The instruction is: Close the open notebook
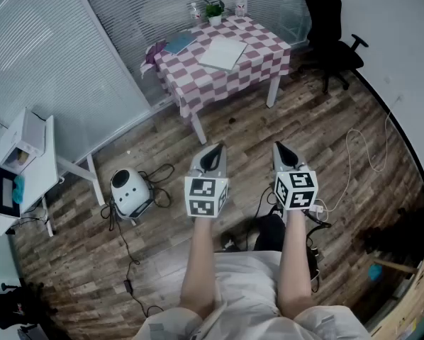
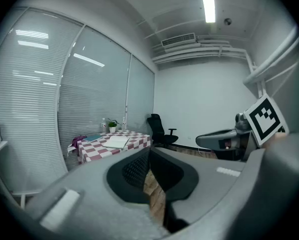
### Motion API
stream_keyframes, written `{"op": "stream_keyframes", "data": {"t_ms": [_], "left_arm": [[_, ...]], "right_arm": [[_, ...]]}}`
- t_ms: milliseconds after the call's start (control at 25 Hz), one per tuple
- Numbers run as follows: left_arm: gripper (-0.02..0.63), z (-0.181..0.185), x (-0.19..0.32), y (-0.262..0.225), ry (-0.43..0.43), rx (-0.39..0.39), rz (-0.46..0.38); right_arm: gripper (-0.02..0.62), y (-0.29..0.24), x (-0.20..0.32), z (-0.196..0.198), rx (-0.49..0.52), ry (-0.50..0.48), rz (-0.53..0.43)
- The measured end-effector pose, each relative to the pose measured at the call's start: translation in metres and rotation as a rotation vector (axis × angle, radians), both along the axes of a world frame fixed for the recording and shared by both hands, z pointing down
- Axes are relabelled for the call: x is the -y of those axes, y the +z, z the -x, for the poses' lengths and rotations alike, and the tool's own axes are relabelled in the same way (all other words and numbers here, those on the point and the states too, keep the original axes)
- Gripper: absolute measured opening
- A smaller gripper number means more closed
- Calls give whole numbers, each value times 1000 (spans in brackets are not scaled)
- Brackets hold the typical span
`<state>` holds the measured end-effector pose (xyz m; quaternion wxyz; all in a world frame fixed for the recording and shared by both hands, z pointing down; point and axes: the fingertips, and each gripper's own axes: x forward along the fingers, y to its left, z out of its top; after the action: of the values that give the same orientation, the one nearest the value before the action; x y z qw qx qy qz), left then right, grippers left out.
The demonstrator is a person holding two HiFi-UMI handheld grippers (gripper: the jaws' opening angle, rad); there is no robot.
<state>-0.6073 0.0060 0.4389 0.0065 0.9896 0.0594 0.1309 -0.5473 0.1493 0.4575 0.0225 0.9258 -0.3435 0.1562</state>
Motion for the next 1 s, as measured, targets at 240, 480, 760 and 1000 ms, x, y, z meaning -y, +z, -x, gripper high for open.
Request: {"op": "stream_keyframes", "data": {"t_ms": [240, 480, 760, 1000], "left_arm": [[8, -9, 3, -7, -26, -42, 26], [8, -34, 13, -2, -51, -39, 77], [8, -104, 42, 0, -88, -29, 32], [8, -191, 57, -14, -78, -34, 1]], "right_arm": [[0, -3, 5, -5, -32, -54, 30], [2, -7, 13, -38, -29, -69, -50], [2, 4, 44, -118, 25, -106, -125], [2, -11, 57, -209, 23, -114, -202]]}}
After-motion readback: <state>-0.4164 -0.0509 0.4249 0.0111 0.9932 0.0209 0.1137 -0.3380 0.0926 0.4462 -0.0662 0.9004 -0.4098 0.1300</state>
